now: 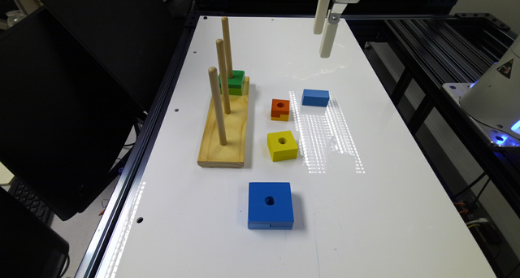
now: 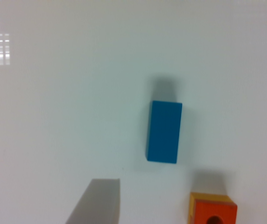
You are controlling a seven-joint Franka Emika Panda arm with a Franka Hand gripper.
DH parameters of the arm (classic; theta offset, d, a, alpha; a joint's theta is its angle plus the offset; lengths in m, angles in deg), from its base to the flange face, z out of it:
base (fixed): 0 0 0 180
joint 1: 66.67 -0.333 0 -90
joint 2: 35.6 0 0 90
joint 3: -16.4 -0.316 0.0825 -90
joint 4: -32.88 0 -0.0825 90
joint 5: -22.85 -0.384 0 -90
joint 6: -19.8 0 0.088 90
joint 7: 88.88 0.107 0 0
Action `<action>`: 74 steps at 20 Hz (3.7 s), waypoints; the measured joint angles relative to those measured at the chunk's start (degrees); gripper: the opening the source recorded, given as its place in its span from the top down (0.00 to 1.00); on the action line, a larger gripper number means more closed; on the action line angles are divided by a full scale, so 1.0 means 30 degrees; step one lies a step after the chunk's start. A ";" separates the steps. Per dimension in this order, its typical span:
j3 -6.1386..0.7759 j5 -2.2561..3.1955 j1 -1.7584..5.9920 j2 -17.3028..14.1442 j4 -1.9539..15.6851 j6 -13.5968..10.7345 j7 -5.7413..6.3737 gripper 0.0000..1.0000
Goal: Pick up yellow block.
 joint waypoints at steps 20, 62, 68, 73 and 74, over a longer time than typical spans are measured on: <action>-0.2009 -0.0260 0.0031 -0.1576 0.1667 -0.0001 0.1776 0.00; -0.3677 -0.0242 -0.0095 -0.3640 0.3611 0.0029 0.3577 0.00; -0.3874 -0.0242 -0.0098 -0.3807 0.3946 0.0028 0.3732 0.00; -0.4624 -0.0158 -0.0174 -0.4585 0.4795 0.0026 0.4588 0.00; -0.4865 -0.0144 -0.0220 -0.4765 0.4980 0.0026 0.4885 0.00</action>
